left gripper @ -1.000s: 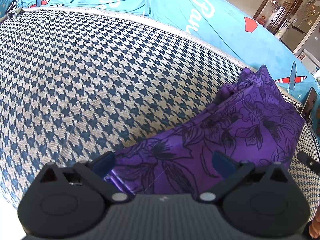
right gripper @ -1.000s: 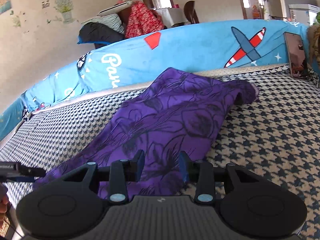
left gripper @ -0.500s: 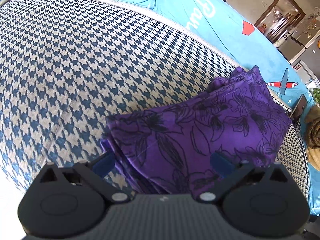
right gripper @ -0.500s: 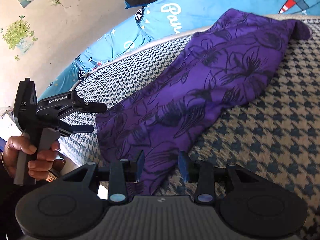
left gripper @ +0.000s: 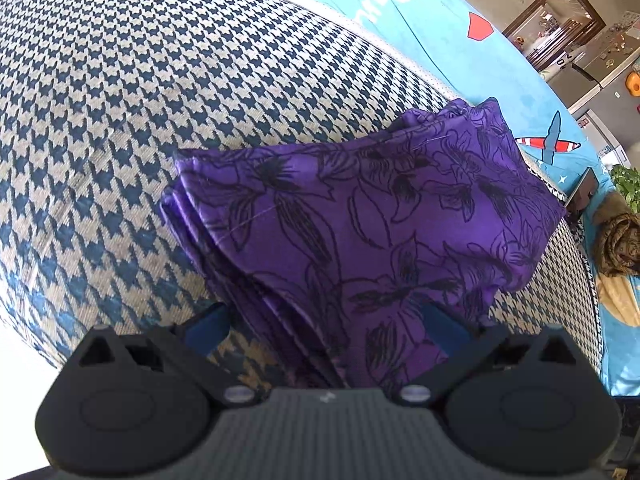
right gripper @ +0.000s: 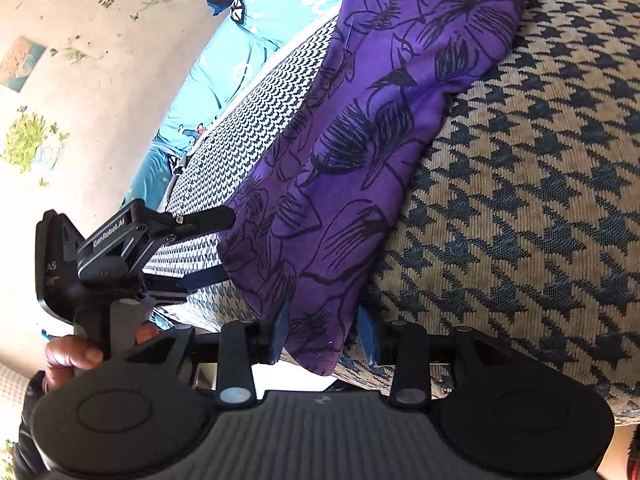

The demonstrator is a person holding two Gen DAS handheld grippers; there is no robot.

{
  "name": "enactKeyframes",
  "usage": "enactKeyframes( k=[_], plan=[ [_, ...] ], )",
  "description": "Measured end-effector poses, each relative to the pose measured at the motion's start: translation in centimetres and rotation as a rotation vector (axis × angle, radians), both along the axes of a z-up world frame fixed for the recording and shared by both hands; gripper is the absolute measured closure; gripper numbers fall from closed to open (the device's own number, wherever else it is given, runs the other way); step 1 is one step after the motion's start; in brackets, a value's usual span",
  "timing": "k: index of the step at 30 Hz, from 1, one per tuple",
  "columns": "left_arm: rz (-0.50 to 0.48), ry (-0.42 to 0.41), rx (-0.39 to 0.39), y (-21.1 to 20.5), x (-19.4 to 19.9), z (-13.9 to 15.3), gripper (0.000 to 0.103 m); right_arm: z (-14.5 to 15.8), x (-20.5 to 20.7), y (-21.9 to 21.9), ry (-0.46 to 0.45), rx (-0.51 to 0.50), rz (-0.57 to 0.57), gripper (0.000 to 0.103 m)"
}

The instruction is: Fold clothes

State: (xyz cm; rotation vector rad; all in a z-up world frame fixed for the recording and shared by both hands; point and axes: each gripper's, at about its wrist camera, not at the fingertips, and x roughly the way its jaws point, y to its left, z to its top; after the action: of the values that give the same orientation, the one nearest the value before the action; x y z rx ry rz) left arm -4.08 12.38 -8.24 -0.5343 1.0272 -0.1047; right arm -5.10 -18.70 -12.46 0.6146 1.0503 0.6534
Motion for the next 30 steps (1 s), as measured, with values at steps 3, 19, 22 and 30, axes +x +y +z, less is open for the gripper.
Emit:
enactKeyframes(
  k=[3,19,22,30],
  plan=[
    [0.010,-0.005,-0.019,0.1,-0.4,-0.2,0.000,-0.3,0.2,0.1,0.008,0.033,-0.013,0.066],
    [0.063,-0.002,-0.259,0.6,-2.1,-1.8,0.000,-1.0,1.2,0.7,0.035,0.121,-0.049,0.093],
    [0.070,0.000,-0.287,0.5,-2.2,-2.0,0.000,0.1,1.4,0.7,-0.005,0.169,-0.044,0.094],
    [0.092,-0.018,-0.365,-0.1,-1.6,-2.5,0.000,1.4,1.6,0.1,-0.030,0.248,-0.045,0.094]
  ],
)
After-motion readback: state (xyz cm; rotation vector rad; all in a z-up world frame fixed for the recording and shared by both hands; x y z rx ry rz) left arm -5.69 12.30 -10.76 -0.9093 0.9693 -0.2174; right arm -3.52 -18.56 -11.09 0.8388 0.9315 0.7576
